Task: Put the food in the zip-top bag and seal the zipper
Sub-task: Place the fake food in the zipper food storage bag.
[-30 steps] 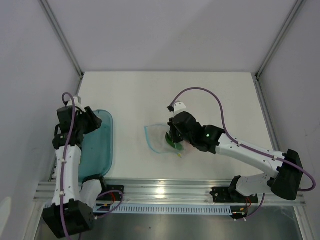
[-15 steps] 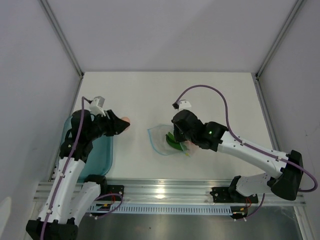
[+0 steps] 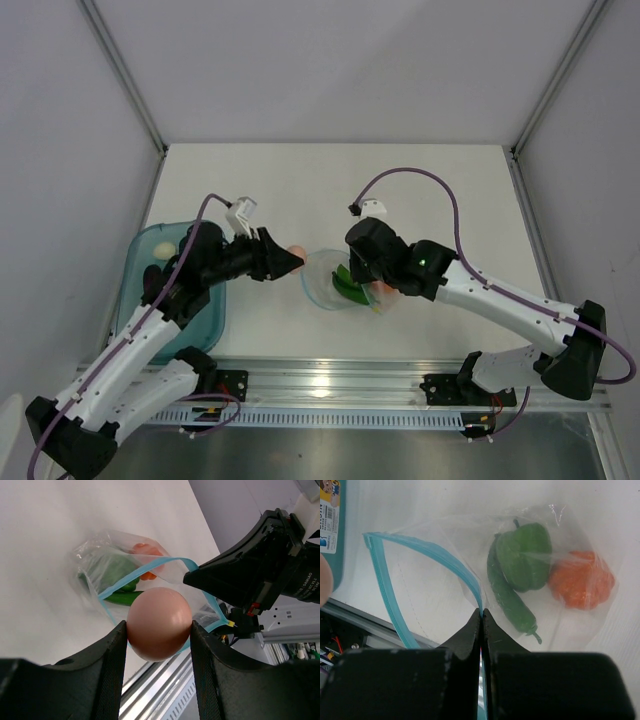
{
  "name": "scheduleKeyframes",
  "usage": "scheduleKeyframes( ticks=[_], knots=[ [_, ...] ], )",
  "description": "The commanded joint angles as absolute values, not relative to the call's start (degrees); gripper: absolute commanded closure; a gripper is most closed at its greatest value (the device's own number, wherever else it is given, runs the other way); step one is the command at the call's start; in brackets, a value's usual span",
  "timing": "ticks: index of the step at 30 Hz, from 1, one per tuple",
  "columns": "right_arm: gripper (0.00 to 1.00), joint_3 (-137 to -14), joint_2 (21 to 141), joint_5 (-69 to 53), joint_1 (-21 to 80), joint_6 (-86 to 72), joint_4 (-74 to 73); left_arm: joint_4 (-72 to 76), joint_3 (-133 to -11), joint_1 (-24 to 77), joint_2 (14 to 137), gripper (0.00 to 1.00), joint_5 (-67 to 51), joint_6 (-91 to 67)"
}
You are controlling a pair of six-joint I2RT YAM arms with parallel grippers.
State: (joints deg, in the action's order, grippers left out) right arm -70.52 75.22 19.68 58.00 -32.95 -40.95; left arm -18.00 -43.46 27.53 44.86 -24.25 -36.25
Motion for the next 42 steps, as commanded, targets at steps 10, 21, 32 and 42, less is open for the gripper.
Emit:
scheduleKeyframes(
  ticks=[10,21,32,42],
  knots=[
    [1.00,-74.6,72.2,20.5,57.9,-34.2,-43.1,-9.1,-43.2,40.1,50.4,0.99,-15.4,-42.3],
    [1.00,-75.1,70.8,20.1,57.8,-33.7,-43.1,-9.1,-43.7,45.0,53.1,0.01,-10.6,-40.7],
    [1.00,-73.0,69.6,20.6,57.6,-33.5,-42.4,-14.8,-49.0,45.0,48.6,0.01,-7.0,-34.0],
    [1.00,-69.3,68.6,20.8,57.6,-32.3,-39.9,-30.8,-54.8,23.7,44.0,0.01,-4.6,-25.7]
  ],
)
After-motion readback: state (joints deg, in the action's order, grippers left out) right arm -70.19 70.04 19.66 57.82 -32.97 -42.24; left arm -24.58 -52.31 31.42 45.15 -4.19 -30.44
